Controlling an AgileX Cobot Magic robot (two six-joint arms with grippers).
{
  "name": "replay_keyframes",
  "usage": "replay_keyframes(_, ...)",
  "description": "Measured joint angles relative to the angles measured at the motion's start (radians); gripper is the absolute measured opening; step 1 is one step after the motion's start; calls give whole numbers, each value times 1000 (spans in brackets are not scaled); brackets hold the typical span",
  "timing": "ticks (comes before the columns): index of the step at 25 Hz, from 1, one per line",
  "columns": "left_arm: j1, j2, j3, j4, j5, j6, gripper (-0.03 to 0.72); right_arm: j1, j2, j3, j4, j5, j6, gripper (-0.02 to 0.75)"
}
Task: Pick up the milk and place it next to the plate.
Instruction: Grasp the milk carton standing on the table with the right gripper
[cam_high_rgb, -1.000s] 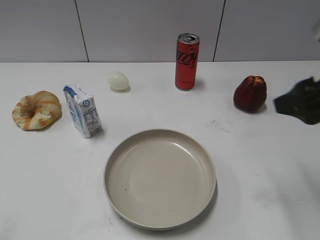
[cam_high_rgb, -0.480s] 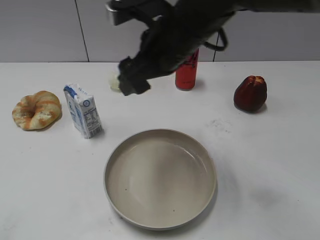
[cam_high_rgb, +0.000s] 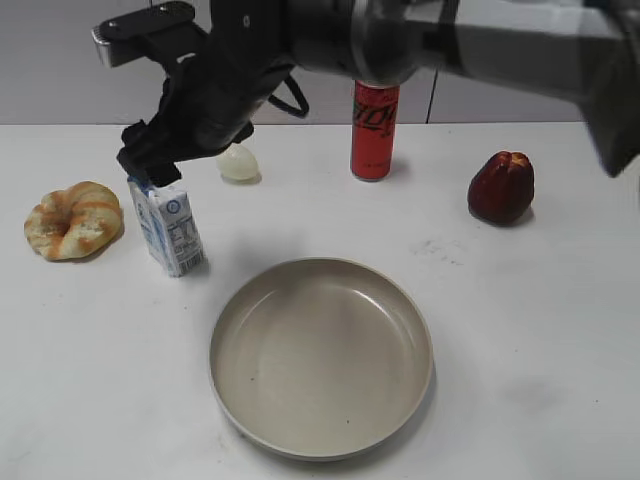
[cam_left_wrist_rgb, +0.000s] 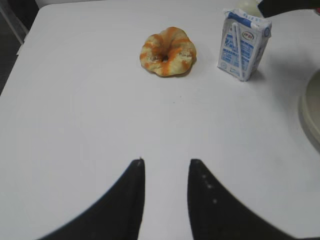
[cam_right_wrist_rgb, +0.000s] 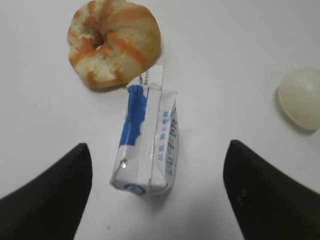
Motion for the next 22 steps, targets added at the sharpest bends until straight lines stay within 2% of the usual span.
replay_keyframes(9,0,0,0,0,0,0,230,5,145,-46,39,-143,4,613)
replay_keyframes(13,0,0,0,0,0,0,230,5,192,-55,56,-180,4,587)
replay_keyframes(17,0,0,0,0,0,0,230,5,223,-60,74,-219,5,499)
replay_keyframes(22,0,0,0,0,0,0,230,5,239,-64,99,-224,-17,311)
